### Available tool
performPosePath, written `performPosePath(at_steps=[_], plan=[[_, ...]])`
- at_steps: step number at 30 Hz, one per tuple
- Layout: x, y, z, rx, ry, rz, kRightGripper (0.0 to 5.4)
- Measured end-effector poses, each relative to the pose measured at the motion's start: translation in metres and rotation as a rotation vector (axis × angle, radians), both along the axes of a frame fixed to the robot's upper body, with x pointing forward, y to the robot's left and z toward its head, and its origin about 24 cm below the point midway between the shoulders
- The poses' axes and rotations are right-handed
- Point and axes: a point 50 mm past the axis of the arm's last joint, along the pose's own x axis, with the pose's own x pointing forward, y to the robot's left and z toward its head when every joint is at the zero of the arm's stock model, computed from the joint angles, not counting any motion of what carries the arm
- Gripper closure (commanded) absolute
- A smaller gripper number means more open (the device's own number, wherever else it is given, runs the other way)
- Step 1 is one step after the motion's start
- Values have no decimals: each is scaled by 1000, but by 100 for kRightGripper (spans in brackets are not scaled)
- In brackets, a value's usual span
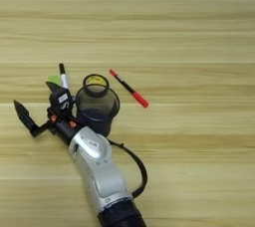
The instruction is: Move the objects on the table
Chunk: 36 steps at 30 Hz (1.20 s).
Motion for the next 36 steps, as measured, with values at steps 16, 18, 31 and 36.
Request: performPosePath(at_steps=[16, 18, 31, 36], plan=[[13, -22, -7, -33, -3, -197, 6], [15, -25, -8, -43, -4, -232, 6], [24, -48, -13, -85, 2, -366, 6], [27, -59, -16, -102, 15, -409, 6]])
